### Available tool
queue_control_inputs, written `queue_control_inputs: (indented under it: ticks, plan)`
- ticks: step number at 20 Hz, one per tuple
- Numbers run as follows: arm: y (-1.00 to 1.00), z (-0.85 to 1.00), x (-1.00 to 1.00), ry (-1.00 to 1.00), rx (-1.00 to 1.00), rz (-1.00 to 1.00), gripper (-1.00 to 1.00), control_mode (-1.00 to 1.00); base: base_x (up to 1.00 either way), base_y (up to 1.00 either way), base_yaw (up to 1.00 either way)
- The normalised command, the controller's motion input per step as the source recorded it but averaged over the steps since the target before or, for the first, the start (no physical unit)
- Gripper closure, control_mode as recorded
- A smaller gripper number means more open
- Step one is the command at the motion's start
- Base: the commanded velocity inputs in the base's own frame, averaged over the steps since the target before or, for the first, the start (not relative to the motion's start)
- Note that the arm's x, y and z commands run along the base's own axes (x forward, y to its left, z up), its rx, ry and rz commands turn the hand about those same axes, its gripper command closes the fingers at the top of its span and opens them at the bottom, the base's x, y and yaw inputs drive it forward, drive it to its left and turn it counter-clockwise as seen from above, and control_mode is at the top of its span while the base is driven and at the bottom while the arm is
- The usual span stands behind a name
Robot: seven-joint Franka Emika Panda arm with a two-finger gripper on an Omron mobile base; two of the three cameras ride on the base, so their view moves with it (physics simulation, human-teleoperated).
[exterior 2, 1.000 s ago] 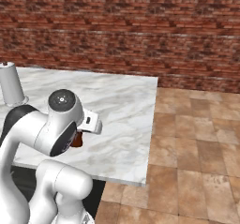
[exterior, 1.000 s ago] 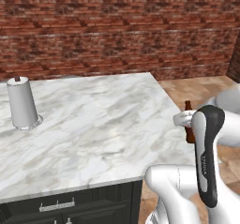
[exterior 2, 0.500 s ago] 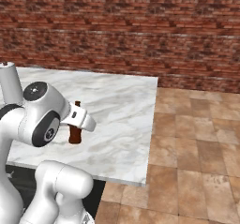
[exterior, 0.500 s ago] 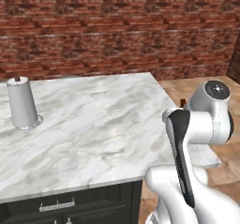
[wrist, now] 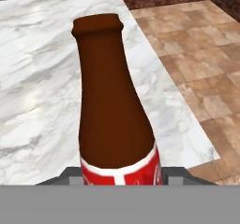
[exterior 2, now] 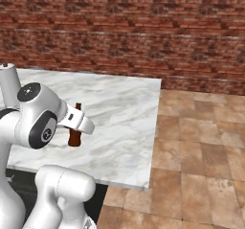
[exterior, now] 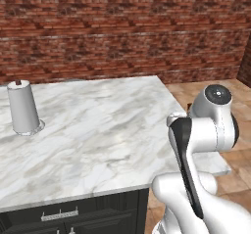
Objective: Pick the bottled drink from the counter and place it in the open cabinet.
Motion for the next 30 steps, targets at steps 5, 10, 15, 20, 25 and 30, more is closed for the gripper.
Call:
queue_control_inputs:
  ticks: [5, 10, 15, 20, 25, 30]
  plan:
    - [0.00, 0.00, 0.00, 0.00, 0.00, 0.00, 1.00, -1.00, 0.00, 0.00, 0.00]
    - [0.00, 0.00, 0.00, 0.00, 0.00, 0.00, 1.00, 1.00, 0.00, 0.05, 0.00]
    - [0.00, 0.00, 0.00, 0.00, 0.00, 0.00, 1.00, 1.00, -0.03, 0.01, -0.27]
    - [0.00, 0.00, 0.00, 0.00, 0.00, 0.00, 1.00, 1.00, 0.00, 0.03, -0.52]
    - [0.00, 0.00, 0.00, 0.00, 0.00, 0.00, 1.00, 1.00, 0.05, 0.25, -0.50]
    - [0.00, 0.00, 0.00, 0.00, 0.00, 0.00, 1.00, 1.00, 0.09, 0.22, -0.49]
